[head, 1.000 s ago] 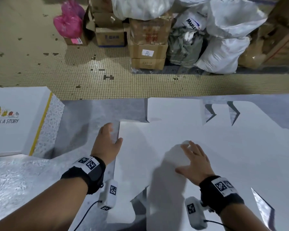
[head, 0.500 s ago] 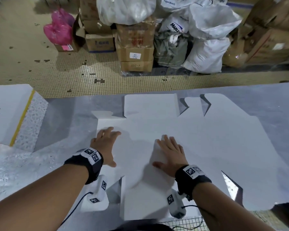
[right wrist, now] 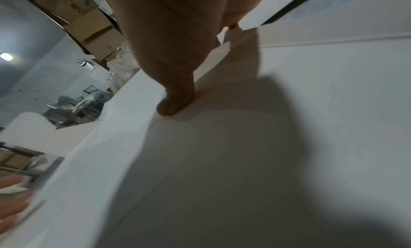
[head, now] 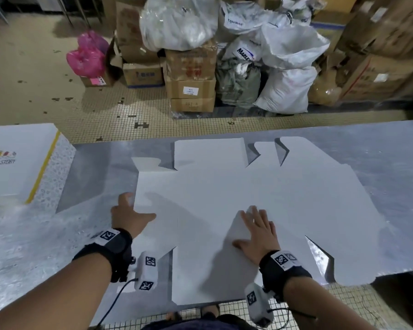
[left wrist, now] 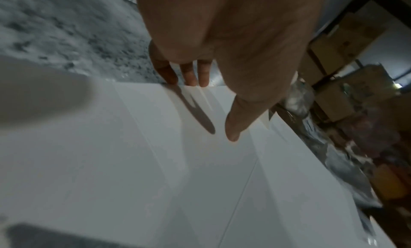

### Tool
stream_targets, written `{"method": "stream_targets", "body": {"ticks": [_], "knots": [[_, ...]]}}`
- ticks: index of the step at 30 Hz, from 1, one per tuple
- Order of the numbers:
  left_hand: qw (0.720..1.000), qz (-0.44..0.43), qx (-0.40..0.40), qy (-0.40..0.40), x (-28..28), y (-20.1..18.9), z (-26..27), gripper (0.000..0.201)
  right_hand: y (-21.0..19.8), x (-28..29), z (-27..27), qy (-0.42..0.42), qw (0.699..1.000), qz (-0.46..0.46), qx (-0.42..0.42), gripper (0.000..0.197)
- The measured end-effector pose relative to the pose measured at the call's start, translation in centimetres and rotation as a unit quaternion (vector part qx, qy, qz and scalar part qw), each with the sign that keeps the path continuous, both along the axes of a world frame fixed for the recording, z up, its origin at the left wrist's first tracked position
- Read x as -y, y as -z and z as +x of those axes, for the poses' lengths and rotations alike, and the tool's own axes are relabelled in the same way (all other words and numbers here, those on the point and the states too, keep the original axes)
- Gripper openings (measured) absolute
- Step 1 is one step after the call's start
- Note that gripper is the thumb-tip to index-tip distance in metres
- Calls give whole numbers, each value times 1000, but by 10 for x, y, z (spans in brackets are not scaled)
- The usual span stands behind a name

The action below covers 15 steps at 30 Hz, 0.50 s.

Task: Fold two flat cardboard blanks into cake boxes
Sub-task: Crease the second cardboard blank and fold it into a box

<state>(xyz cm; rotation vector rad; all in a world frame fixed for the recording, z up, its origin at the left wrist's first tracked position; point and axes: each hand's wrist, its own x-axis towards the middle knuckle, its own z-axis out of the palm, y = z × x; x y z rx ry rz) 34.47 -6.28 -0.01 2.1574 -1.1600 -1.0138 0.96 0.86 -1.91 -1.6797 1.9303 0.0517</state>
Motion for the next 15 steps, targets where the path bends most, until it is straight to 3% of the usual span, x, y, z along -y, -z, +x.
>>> {"method": "stream_targets", "body": {"ticks": [2,4,7,9,12,15], "knots": [[997,-12,-79,-21,-2,-4,11,86,-2,-3,2,9,1000,6,-4,88],[995,-29,-91,16,-7,-8,18,85,-3,-5,7,15,1000,13,-2,87],[990,-6,25,141,-16,-14,18,82,-3,-7,20,8,1000,20,-4,86],[963,51,140,224,-24,-12,17,77,-2,-9,27,-4,1000,21,-9,86],[925,81,266,260,-39,-10,12,75,-3,-10,29,-19,1000,13,-18,87],[897,77,286,328,-48,-5,11,73,-6,-9,23,-41,999,1,-25,80]]}}
